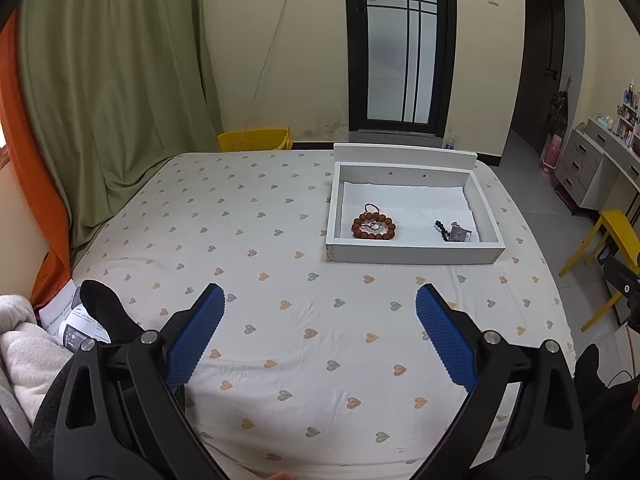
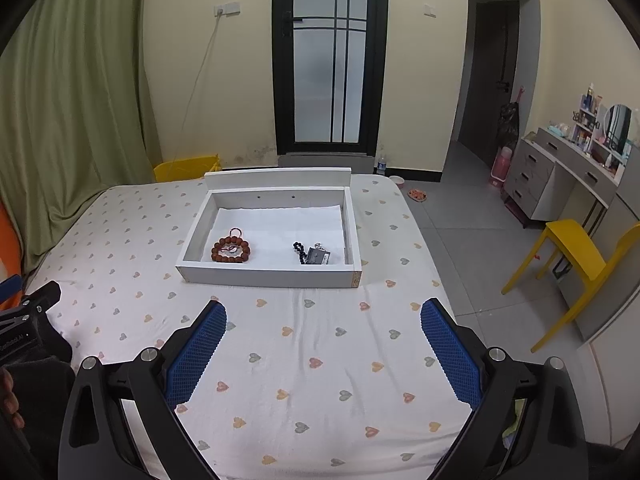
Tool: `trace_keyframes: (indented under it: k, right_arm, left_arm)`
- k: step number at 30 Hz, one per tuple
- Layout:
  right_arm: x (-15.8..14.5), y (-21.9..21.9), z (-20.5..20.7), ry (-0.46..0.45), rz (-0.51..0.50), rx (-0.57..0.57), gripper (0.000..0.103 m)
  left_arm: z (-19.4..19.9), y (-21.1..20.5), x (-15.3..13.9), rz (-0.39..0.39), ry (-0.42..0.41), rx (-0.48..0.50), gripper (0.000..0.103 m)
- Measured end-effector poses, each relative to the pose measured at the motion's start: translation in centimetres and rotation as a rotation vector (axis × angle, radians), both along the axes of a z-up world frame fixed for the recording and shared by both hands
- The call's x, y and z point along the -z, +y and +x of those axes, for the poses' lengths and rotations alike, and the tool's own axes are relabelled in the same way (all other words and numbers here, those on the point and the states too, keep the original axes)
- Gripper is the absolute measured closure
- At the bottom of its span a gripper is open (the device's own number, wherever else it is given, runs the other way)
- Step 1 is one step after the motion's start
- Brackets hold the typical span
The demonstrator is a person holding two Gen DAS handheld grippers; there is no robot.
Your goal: Organize jewelry
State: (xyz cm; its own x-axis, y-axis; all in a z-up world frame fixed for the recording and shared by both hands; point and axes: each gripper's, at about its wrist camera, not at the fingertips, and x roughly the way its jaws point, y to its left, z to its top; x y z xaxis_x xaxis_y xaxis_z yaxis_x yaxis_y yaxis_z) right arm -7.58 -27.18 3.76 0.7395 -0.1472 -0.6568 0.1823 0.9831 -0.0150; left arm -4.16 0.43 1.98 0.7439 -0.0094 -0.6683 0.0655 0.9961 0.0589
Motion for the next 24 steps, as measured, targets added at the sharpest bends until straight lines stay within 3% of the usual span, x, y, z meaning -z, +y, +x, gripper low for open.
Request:
trace_keyframes:
  k: [24]
  right_arm:
    - [-0.05,0.08,-0.1,-0.003,-0.007,-0.004,0.006]
  left_arm:
    - [0.0,-0.32,0.36,-0.008,0.017,0.019,0.01]
